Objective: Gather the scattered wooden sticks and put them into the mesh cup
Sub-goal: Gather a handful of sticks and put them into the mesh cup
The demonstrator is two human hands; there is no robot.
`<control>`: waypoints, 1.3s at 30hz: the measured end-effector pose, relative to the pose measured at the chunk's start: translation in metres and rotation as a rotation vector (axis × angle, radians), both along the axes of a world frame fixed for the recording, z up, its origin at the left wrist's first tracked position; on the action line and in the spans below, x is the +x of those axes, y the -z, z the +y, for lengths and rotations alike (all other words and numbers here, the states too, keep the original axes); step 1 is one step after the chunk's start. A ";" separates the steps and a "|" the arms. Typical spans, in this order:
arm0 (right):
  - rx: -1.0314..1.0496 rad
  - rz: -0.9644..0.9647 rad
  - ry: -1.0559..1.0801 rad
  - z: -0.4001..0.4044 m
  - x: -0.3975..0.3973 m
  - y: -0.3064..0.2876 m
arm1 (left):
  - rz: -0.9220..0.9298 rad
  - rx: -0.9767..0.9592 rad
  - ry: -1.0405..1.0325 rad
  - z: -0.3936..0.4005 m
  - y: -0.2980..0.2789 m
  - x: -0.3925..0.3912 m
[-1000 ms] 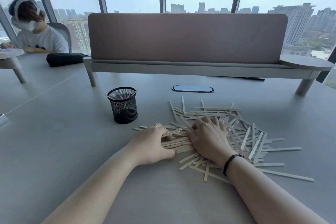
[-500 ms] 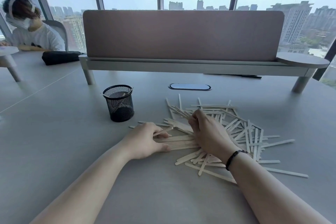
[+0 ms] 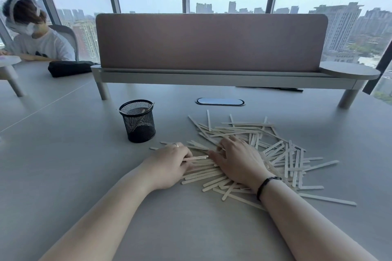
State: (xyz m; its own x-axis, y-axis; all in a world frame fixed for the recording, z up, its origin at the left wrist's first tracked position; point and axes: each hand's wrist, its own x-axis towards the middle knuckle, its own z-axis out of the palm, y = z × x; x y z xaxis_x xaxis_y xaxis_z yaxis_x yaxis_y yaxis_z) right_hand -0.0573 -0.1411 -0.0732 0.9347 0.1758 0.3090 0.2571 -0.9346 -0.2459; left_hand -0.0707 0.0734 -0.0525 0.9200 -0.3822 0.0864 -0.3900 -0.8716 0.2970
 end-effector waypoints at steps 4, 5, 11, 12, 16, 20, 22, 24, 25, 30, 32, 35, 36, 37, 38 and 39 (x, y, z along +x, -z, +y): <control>-0.021 -0.019 0.016 0.001 -0.002 -0.003 | -0.065 0.104 0.031 -0.004 0.002 0.000; -0.031 -0.017 0.027 0.001 -0.001 -0.003 | -0.069 0.124 0.031 -0.005 0.003 0.000; -0.019 -0.045 0.070 -0.002 0.001 -0.003 | -0.136 0.222 0.016 -0.008 0.006 -0.001; 0.002 -0.058 0.077 -0.002 0.001 -0.004 | -0.144 0.224 0.013 -0.008 0.007 -0.001; 0.140 -0.148 0.089 -0.004 0.001 -0.009 | -0.191 0.258 0.027 -0.009 0.009 -0.002; 0.304 -0.205 0.071 0.000 0.000 -0.016 | -0.231 0.284 0.029 -0.012 0.010 -0.004; 0.391 -0.208 0.069 0.001 -0.002 -0.022 | -0.223 0.277 0.019 -0.013 0.010 -0.004; 0.481 -0.200 0.038 0.003 -0.007 -0.028 | -0.218 0.262 0.006 -0.013 0.009 -0.004; 0.520 -0.199 0.021 0.004 -0.009 -0.031 | -0.221 0.245 -0.007 -0.012 0.009 -0.004; 0.742 -0.186 -0.116 0.006 -0.015 -0.046 | -0.252 -0.084 -0.142 -0.003 0.005 0.000; 0.810 -0.144 -0.199 0.006 -0.017 -0.051 | -0.250 -0.316 -0.196 0.002 0.004 0.005; 0.912 -0.073 -0.279 0.009 -0.023 -0.061 | -0.278 -0.597 -0.230 0.008 0.000 0.007; 0.957 -0.050 -0.275 0.010 -0.025 -0.063 | -0.273 -0.674 -0.220 0.009 -0.002 0.007; 1.014 -0.017 -0.272 0.012 -0.025 -0.064 | -0.263 -0.746 -0.210 0.010 -0.004 0.006; 1.079 0.021 -0.274 0.013 -0.026 -0.065 | -0.245 -0.804 -0.211 0.011 -0.005 0.006; 1.145 0.052 -0.272 0.016 -0.026 -0.066 | -0.226 -0.854 -0.219 0.012 -0.006 0.006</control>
State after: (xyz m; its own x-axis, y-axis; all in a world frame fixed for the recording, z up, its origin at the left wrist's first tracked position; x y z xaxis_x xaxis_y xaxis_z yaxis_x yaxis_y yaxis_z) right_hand -0.0835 -0.1253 -0.0071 0.9254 0.0160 0.3785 0.3786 -0.0777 -0.9223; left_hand -0.0651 0.0857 -0.0465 0.8913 0.0765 0.4469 -0.3687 -0.4513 0.8126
